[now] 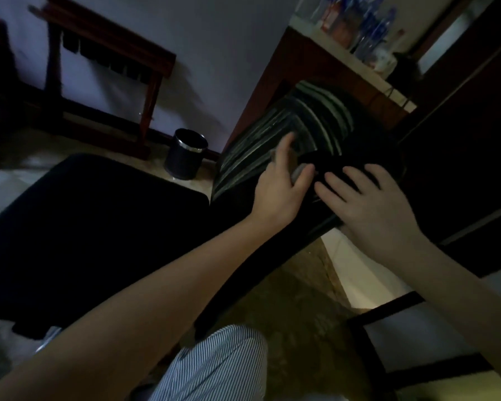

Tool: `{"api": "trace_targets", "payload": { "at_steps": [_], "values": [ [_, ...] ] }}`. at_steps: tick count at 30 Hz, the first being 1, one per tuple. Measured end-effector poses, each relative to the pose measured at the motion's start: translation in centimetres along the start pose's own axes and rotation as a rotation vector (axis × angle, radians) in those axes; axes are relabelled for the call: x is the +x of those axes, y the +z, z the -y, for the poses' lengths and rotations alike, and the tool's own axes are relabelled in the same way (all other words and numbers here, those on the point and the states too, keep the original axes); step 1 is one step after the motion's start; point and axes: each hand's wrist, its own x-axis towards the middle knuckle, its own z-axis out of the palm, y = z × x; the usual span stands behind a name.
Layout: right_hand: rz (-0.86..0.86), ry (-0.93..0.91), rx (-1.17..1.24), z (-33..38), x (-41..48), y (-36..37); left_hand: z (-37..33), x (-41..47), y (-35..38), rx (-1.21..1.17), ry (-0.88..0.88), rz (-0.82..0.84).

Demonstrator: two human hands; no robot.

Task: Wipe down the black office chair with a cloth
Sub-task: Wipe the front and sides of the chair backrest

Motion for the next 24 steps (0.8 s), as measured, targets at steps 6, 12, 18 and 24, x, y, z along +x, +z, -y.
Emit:
{"api": "trace_targets", "payload": {
  "at_steps": [6, 12, 18, 24],
  "values": [
    [-0.176, -0.02, -0.064, 0.4, -0.2, 1.1, 2.0, 0.0, -1.4, -0.042, -0.129, 0.238],
    [-0.164, -0.037, -0.087, 0.7, -0.6, 0.7, 0.5, 0.1, -1.6, -0.03, 0.018, 0.279],
    [-0.197, -0.024, -0.077, 1.6, -0.7, -0.2, -0.9, 1.7, -0.4, 0.023, 0.128, 0.247],
    [-0.209, -0.015, -0.038, 2.5, -0.6, -1.2, -1.3, 5.8, -0.3, 0.284, 0.196, 0.376]
  ]
}}
